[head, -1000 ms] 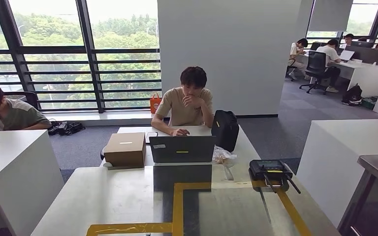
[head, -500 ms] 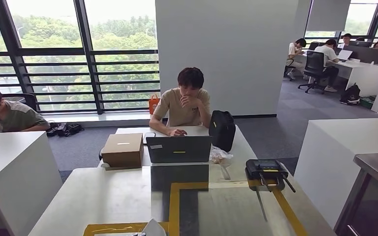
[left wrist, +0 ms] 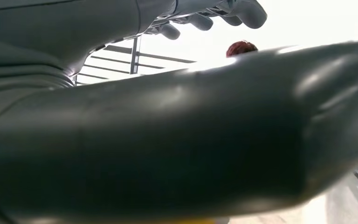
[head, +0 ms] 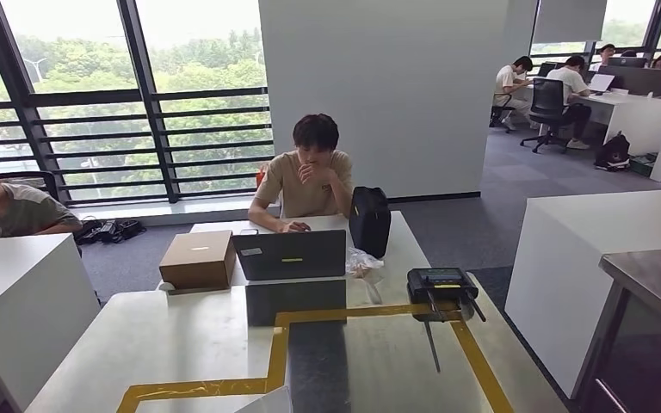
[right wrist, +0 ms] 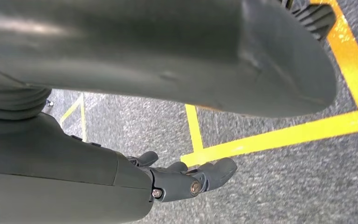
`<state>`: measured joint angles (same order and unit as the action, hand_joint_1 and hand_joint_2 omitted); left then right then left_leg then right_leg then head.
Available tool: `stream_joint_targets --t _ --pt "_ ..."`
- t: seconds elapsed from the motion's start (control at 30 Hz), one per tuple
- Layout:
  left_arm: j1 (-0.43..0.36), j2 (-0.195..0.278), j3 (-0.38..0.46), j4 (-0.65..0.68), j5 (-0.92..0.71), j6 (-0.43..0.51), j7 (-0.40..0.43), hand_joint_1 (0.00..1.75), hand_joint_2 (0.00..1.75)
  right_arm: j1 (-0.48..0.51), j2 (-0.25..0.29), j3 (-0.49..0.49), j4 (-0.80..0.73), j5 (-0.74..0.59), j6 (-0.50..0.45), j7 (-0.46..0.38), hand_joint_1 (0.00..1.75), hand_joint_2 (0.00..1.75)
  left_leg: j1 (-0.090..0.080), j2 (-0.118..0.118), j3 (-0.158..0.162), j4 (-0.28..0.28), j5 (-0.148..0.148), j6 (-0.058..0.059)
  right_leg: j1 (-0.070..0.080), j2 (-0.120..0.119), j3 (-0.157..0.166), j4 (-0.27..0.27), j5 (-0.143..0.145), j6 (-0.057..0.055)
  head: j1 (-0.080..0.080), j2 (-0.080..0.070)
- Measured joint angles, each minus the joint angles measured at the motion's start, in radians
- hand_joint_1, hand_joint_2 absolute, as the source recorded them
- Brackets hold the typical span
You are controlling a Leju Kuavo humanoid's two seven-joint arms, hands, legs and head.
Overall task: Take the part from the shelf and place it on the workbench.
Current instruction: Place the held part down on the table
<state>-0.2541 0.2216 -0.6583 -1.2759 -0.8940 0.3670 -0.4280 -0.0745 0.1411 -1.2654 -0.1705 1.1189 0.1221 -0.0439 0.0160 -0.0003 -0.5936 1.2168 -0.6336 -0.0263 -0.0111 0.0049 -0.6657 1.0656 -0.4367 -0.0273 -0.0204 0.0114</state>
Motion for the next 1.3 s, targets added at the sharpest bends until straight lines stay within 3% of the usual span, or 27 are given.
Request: stream_joint_targets --t 0.07,0.1,0.17,0.23,0.27,0.3,0.37,0.4,0.43,0.47,0.53,0.6,0.63,0.73,0.77,0.83,0.9,0.93,0.97,1.03,1.1,1.13,1.17,1.23,1.27,1.3 --pt "-0.001 0.000 0.002 -0.003 -0.003 0.000 0.000 0.00 0.00 -0.001 0.002 0.000 0.000 0.000 0.000 0.000 0.00 0.00 -0.016 -0.001 0.080 -0.132 0.042 0.024 0.006 0.001 -0.008 -0.001 0.015 0.003 0.001 0.000" --pt "-0.002 0.000 0.004 -0.005 -0.004 0.000 0.000 0.00 0.00 -0.001 0.003 0.000 0.000 0.000 0.000 0.000 0.00 0.00 -0.022 -0.001 0.100 -0.171 0.056 0.030 0.005 0.001 -0.009 -0.003 0.022 0.007 0.001 0.000" --pt "-0.005 -0.001 0.006 -0.008 -0.005 0.001 0.000 0.00 0.00 -0.001 0.004 0.000 0.000 0.000 0.000 0.001 0.00 0.00 -0.031 0.000 0.100 -0.190 0.074 0.034 0.002 0.001 -0.007 -0.013 0.037 0.020 0.001 0.000" --pt "-0.007 -0.002 0.006 -0.008 -0.006 0.000 0.001 0.00 0.00 -0.001 0.004 0.000 0.000 -0.001 0.000 0.002 0.00 0.00 -0.028 0.001 0.093 -0.202 0.100 0.042 -0.001 0.001 -0.010 -0.018 0.042 0.033 0.000 0.000" --pt "-0.007 -0.005 0.006 -0.008 -0.007 0.000 0.002 0.00 0.00 0.000 0.004 0.000 0.000 -0.002 -0.001 0.002 0.00 0.00 -0.024 0.003 0.086 -0.208 0.114 0.047 -0.001 0.001 -0.016 -0.005 0.022 0.038 0.000 0.000" --pt "-0.008 -0.007 0.006 -0.008 -0.007 0.000 0.002 0.00 0.00 0.000 0.004 0.000 0.000 -0.003 -0.001 0.003 0.00 0.00 -0.020 0.004 0.078 -0.214 0.129 0.051 -0.001 0.001 -0.027 0.026 -0.017 0.042 0.000 0.000" --pt "-0.007 -0.012 0.006 -0.007 -0.009 0.000 0.003 0.00 0.00 -0.001 0.004 0.000 0.000 -0.004 -0.002 0.003 0.00 0.00 -0.019 0.007 0.053 -0.214 0.153 0.055 -0.003 0.000 -0.055 0.139 -0.117 0.049 0.001 0.000" --pt "-0.007 -0.013 0.006 -0.006 -0.009 0.000 0.003 0.00 0.00 -0.001 0.003 0.000 0.000 -0.005 -0.002 0.002 0.00 0.00 -0.019 0.008 0.038 -0.212 0.163 0.054 -0.004 0.000 -0.064 0.195 -0.147 0.053 0.002 0.000" --pt "-0.006 -0.014 0.006 -0.005 -0.009 0.000 0.003 0.00 0.00 -0.001 0.002 0.000 0.000 -0.005 -0.002 0.002 0.00 0.00 -0.018 0.009 0.021 -0.208 0.173 0.052 -0.005 0.000 -0.061 0.229 -0.156 0.057 0.002 0.000" --pt "-0.006 -0.015 0.006 -0.004 -0.009 -0.001 0.003 0.00 0.00 -0.001 0.001 0.000 0.000 -0.006 -0.003 0.002 0.00 0.00 -0.017 0.010 0.005 -0.203 0.182 0.049 -0.006 0.000 -0.041 0.229 -0.143 0.059 0.002 0.000" --pt "-0.006 -0.016 0.006 -0.003 -0.009 -0.001 0.003 0.00 0.00 -0.002 0.000 0.000 0.000 -0.007 -0.003 0.003 0.00 0.00 -0.013 0.012 -0.025 -0.189 0.195 0.040 -0.009 -0.001 0.046 0.130 -0.105 0.063 0.002 0.000" --pt "-0.006 -0.017 0.007 -0.002 -0.009 -0.002 0.003 0.00 0.00 -0.004 -0.001 0.000 0.000 -0.010 -0.004 0.003 0.00 0.00 -0.013 0.012 -0.045 -0.176 0.205 0.028 -0.005 0.002 0.123 0.017 -0.100 0.053 0.002 0.000" --pt "-0.007 -0.018 0.007 -0.002 -0.009 -0.003 0.003 0.00 0.00 -0.005 -0.001 0.000 0.000 -0.011 -0.004 0.003 0.00 0.00 -0.013 0.013 -0.050 -0.173 0.212 0.021 -0.003 0.004 0.138 -0.012 -0.106 0.044 0.002 0.000" --pt "-0.008 -0.021 0.007 0.000 -0.012 -0.003 0.003 0.00 0.00 -0.006 -0.001 0.000 0.000 -0.014 -0.006 0.003 0.00 0.00 -0.011 0.010 -0.055 -0.174 0.226 0.002 0.000 0.002 0.126 -0.023 -0.092 0.016 0.003 0.000" --pt "-0.009 -0.021 0.007 0.001 -0.014 -0.003 0.003 0.00 0.00 -0.007 -0.001 0.000 0.000 -0.016 -0.007 0.003 0.00 0.00 -0.010 0.008 -0.062 -0.164 0.210 -0.004 -0.001 0.000 0.119 -0.026 -0.082 0.008 0.003 0.000" --pt "-0.009 -0.021 0.007 0.003 -0.020 -0.001 0.006 0.00 0.00 -0.008 -0.001 0.000 0.000 -0.019 -0.008 0.002 0.00 0.00 -0.007 0.005 -0.087 -0.088 0.129 -0.013 -0.004 -0.003 0.097 -0.030 -0.060 -0.004 0.002 0.000" --pt "-0.009 -0.022 0.007 0.004 -0.026 0.001 0.012 0.00 0.00 -0.007 -0.001 -0.001 0.000 -0.019 -0.009 0.001 0.00 0.00 -0.006 0.004 -0.111 0.032 0.044 -0.019 -0.003 -0.004 0.070 -0.030 -0.038 -0.006 0.001 0.000" --pt "-0.008 -0.022 0.007 0.005 -0.029 0.001 0.016 0.00 0.00 -0.007 -0.001 -0.001 0.000 -0.019 -0.008 0.001 0.00 0.00 -0.006 0.004 -0.111 0.074 0.031 -0.020 -0.002 -0.004 0.057 -0.029 -0.027 -0.005 0.001 0.000" --pt "-0.008 -0.022 0.007 0.005 -0.032 0.002 0.019 0.00 0.00 -0.007 -0.001 -0.001 0.000 -0.019 -0.008 0.001 0.00 0.00 -0.006 0.004 -0.097 0.084 0.040 -0.019 -0.001 -0.004 0.043 -0.029 -0.016 -0.004 0.001 0.000" --pt "-0.008 -0.022 0.007 0.005 -0.036 0.003 0.022 0.00 0.00 -0.007 -0.001 -0.001 0.000 -0.019 -0.007 0.001 0.00 0.00 -0.006 0.003 -0.018 0.001 0.090 -0.014 -0.001 -0.005 0.017 -0.028 0.006 0.001 0.001 0.000" --pt "-0.008 -0.022 0.008 0.003 -0.037 0.005 0.024 0.00 0.00 -0.007 -0.001 -0.001 0.000 -0.019 -0.005 0.002 0.00 0.00 -0.009 0.001 0.079 -0.137 0.097 -0.006 0.000 -0.004 0.000 -0.029 0.025 0.010 0.001 0.000" --pt "-0.008 -0.021 0.009 0.003 -0.042 0.009 0.027 0.00 0.00 -0.007 -0.001 -0.001 0.000 -0.019 -0.005 0.002 0.00 0.00 -0.012 -0.001 0.105 -0.183 0.091 -0.002 -0.001 -0.004 -0.002 -0.032 0.035 0.015 0.001 0.000" --pt "-0.008 -0.020 0.009 0.003 -0.051 0.016 0.031 0.00 0.00 -0.006 -0.001 -0.001 0.000 -0.019 -0.005 0.001 0.00 0.00 -0.016 -0.003 0.113 -0.204 0.086 0.002 -0.001 -0.004 -0.003 -0.036 0.045 0.021 0.001 0.000" --pt "-0.008 -0.017 0.010 0.004 -0.075 0.038 0.047 0.00 0.00 -0.005 -0.001 -0.001 0.000 -0.020 -0.005 0.001 0.00 0.00 -0.017 -0.002 0.104 -0.215 0.102 0.015 -0.003 -0.003 -0.004 -0.046 0.059 0.034 0.001 0.000" --pt "-0.009 -0.015 0.012 0.003 -0.088 0.051 0.058 0.00 0.00 -0.005 -0.001 -0.001 0.000 -0.021 -0.006 0.001 0.00 0.00 -0.015 0.000 0.100 -0.219 0.110 0.025 -0.003 -0.002 -0.009 -0.039 0.048 0.040 0.001 0.000" --pt "-0.008 -0.013 0.018 -0.001 -0.100 0.064 0.072 0.00 0.00 -0.004 -0.001 -0.001 0.000 -0.022 -0.007 0.001 0.00 0.00 -0.012 0.002 0.093 -0.222 0.122 0.035 -0.003 -0.001 -0.020 -0.012 0.016 0.045 0.002 0.000"
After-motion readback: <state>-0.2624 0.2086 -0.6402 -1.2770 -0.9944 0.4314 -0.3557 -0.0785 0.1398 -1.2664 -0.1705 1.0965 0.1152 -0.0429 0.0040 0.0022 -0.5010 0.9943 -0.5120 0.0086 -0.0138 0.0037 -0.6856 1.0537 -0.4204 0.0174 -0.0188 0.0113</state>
